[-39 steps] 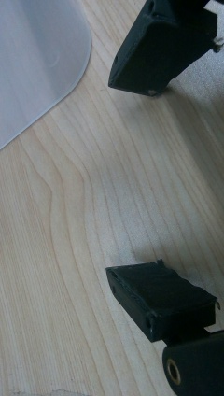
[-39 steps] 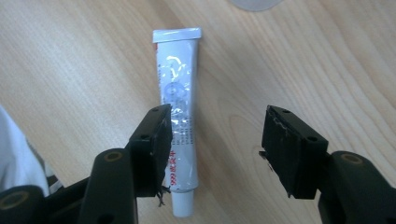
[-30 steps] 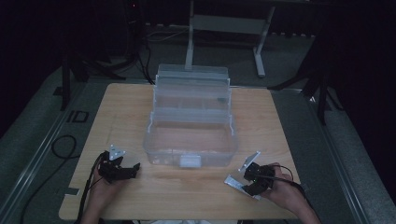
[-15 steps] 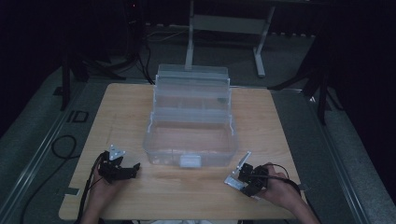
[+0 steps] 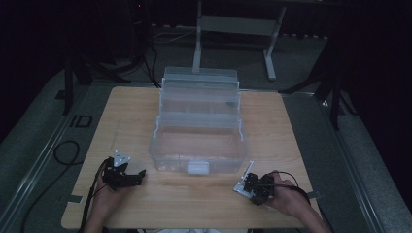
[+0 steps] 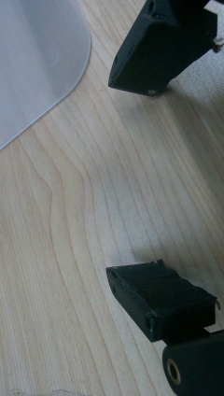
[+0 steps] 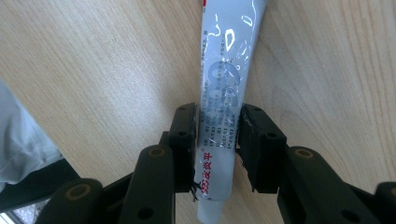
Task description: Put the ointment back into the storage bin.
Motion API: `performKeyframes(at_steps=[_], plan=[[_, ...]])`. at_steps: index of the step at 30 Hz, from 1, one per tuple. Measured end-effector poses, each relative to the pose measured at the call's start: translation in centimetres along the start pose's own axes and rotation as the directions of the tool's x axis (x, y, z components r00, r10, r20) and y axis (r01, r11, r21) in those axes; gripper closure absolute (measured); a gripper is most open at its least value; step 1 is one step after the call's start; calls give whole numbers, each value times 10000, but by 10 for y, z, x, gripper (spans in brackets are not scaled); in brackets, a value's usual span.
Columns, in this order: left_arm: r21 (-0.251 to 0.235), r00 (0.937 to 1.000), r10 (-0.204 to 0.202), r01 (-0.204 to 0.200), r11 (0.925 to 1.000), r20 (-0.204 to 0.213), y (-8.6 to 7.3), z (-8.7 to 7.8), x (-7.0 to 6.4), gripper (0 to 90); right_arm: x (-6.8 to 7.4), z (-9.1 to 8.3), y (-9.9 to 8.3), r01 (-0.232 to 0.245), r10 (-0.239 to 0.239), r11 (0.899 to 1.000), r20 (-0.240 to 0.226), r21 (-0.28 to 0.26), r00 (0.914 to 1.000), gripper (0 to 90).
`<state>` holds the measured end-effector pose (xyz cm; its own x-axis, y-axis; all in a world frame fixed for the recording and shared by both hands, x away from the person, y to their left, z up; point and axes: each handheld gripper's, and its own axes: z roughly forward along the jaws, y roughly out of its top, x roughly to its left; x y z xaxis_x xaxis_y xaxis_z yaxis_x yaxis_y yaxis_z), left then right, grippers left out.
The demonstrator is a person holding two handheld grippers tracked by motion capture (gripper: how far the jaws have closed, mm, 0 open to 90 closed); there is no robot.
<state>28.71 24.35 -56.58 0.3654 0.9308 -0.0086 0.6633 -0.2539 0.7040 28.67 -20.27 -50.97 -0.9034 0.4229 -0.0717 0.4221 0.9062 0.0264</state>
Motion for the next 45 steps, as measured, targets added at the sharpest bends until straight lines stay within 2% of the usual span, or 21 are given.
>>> performKeyframes(at_steps=[7,17,23,28,45], plan=[[5,10000,17,-17,10000,4,0,0,0,100,0,3,3,100,-99,9995,-14,293,9999,687],[6,10000,13,-13,10000,6,0,0,0,100,0,7,9,494,-506,9950,119,865,9986,695],[6,10000,12,-12,10000,6,0,0,0,100,2,4,8,827,-825,9908,-63,1069,9966,699],[-3,10000,0,0,10000,4,0,0,0,99,0,-3,5,877,-859,9915,-226,966,9960,699],[-7,10000,-2,2,10000,3,0,0,0,100,-18,-44,-2,831,-830,9942,-38,687,9965,699]])
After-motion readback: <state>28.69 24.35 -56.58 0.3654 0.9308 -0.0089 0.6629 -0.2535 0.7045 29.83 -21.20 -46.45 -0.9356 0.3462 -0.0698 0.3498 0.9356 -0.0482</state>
